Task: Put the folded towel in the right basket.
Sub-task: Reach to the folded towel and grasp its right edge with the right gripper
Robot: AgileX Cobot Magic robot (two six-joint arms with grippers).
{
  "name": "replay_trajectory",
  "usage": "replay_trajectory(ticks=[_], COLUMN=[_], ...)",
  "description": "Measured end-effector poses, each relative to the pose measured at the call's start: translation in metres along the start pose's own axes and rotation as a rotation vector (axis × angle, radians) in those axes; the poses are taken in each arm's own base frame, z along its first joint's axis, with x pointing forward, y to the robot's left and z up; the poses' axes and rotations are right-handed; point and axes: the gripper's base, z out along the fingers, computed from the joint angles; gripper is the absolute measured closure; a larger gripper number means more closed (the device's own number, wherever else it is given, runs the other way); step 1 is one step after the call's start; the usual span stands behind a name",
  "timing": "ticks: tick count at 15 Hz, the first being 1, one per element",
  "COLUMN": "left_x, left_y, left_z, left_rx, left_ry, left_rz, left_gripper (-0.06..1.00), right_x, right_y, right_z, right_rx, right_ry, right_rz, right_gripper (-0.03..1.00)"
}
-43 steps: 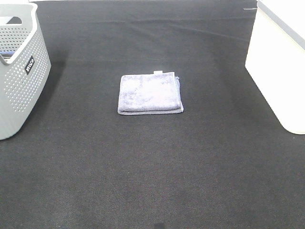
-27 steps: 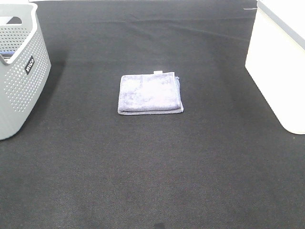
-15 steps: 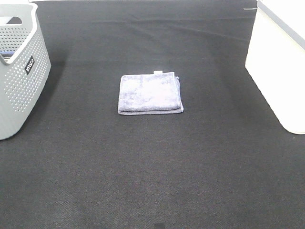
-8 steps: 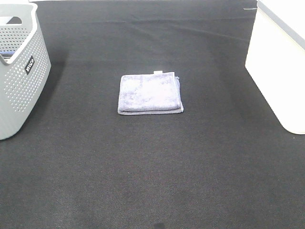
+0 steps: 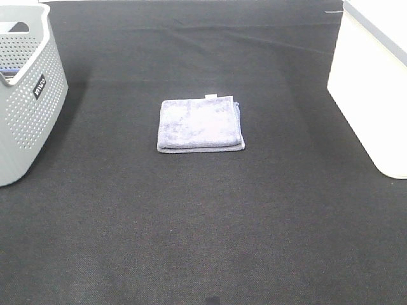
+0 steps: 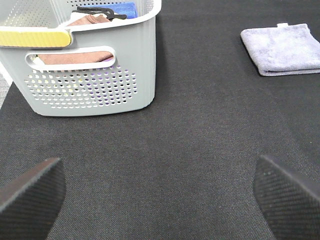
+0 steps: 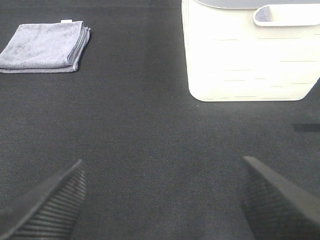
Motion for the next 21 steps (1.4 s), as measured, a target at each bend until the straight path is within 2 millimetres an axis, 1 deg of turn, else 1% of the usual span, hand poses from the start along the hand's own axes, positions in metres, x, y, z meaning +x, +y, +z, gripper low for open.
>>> replay_trajectory(ticks=[13, 15, 17, 18, 21], left_x=[0.0, 0.0, 0.0, 0.0, 0.0], left_y=[0.0, 0.0, 0.0, 0.0, 0.0], left_z=[0.0, 0.0, 0.0, 0.0, 0.0], left_rx=[0.0, 0.0, 0.0, 0.0, 0.0], left_ry=[0.0, 0.0, 0.0, 0.0, 0.0], left_rz=[0.0, 0.0, 0.0, 0.0, 0.0], left_gripper=[-0.02, -0.02, -0.02, -0.02, -0.02], right_x=[0.0, -0.003, -0.019, -0.031, -0.074], right_y=[0.0, 0.0, -0.001, -0.002, -0.003], right_z=[0.0, 0.005, 0.016, 0.024, 0.056], right_rx=[0.0, -0.003, -0.008, -0.009, -0.043], right_ry=[0.0, 0.033, 0.071, 0.07, 0.117], right_rz=[0.0, 0.003, 0.01, 0.014, 0.051], right_gripper=[0.19, 0.19, 0.19, 0.19, 0.19])
